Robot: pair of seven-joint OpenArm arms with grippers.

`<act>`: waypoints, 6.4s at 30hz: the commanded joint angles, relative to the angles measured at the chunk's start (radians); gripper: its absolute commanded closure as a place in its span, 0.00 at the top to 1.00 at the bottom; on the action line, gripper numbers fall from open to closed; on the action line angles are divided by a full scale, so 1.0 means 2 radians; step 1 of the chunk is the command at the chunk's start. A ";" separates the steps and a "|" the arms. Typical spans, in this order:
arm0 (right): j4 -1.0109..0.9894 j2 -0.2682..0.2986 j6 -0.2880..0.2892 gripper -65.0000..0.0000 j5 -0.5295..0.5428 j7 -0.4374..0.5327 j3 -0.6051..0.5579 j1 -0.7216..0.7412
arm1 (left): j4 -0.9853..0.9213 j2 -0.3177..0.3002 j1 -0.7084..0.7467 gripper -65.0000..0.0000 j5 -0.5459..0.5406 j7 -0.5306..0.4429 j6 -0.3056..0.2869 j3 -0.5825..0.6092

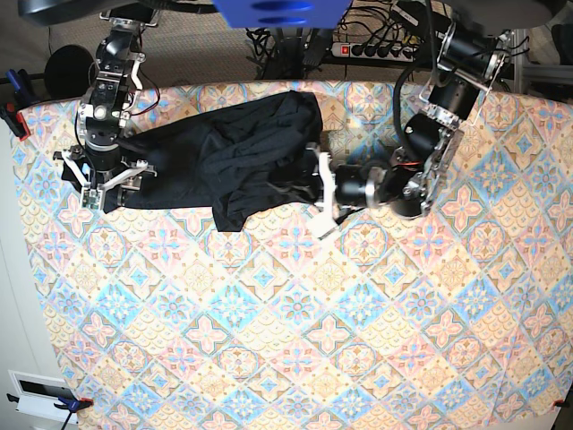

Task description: Layout the t-shirt on the table in an organized manner, then fold the t-shirt properly

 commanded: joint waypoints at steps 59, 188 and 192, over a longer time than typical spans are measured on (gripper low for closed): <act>-0.028 0.008 0.027 0.00 -0.001 0.051 -0.479 0.070 | -0.068 0.015 0.045 0.00 0.022 -0.102 0.097 -0.130; 0.028 0.008 0.026 0.00 -0.003 -0.170 -0.385 0.068 | -0.161 0.080 0.038 0.00 0.291 -0.120 0.175 -0.147; 0.029 0.008 0.026 0.00 -0.004 -0.173 -0.388 0.065 | -0.161 0.080 0.038 0.00 0.291 -0.120 0.175 -0.147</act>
